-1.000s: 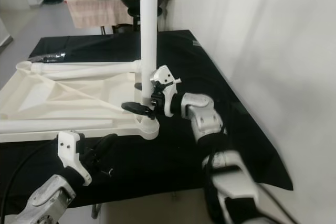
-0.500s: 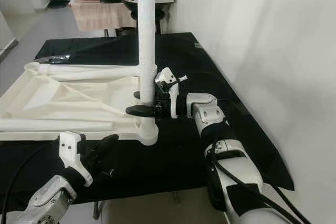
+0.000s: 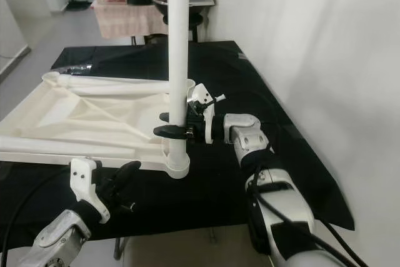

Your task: Building children table

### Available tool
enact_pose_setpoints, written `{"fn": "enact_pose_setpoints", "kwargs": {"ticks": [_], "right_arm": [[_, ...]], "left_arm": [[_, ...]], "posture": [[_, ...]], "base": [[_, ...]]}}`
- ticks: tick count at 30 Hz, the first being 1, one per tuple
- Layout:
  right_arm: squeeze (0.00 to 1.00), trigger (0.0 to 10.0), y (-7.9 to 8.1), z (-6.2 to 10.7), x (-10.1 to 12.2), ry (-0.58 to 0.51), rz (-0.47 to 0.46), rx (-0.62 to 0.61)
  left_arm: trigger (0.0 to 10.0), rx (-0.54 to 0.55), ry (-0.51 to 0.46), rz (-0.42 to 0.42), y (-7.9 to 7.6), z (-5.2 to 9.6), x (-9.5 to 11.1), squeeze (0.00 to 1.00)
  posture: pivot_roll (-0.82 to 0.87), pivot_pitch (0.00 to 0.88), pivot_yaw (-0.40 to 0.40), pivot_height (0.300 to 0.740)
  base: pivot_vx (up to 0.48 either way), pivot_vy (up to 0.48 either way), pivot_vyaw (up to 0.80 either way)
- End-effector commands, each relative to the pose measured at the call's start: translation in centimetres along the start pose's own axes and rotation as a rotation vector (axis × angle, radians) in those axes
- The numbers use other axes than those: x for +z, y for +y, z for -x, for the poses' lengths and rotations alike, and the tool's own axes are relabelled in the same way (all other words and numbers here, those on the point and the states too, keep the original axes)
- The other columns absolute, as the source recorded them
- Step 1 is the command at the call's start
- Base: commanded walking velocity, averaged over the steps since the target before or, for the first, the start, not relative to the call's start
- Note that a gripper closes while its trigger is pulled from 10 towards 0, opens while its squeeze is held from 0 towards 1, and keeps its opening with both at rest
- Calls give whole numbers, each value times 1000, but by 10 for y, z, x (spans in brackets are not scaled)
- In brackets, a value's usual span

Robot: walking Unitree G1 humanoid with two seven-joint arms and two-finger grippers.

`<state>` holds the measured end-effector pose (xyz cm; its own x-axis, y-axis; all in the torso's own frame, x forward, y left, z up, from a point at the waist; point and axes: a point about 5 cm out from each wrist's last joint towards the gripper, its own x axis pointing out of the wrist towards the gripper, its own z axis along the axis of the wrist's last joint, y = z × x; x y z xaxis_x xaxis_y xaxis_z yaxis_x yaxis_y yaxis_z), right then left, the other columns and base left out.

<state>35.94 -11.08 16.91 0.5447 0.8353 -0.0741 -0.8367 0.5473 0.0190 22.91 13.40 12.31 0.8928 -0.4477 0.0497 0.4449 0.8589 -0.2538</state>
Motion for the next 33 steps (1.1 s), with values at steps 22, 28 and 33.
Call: {"fn": "enact_pose_setpoints", "kwargs": {"ticks": [22, 28, 33], "right_arm": [[1000, 10000, 47, -34, -10, 14, -80, -314], [35, 10000, 40, -33, 19, -75, 25, 63], [0, 10000, 30, -19, 26, 35, 142, 413]], "left_arm": [[10000, 7, 1, 2, 1, -3, -1, 0], [10000, 4, 1, 3, 2, -4, -1, 0], [10000, 3, 2, 4, 2, -5, -2, 0]], "posture": [[15, 0, -27, 740], [15, 0, -25, 740], [18, 0, -23, 740]], "base": [[0, 0, 0], [0, 0, 0], [0, 0, 0]]}}
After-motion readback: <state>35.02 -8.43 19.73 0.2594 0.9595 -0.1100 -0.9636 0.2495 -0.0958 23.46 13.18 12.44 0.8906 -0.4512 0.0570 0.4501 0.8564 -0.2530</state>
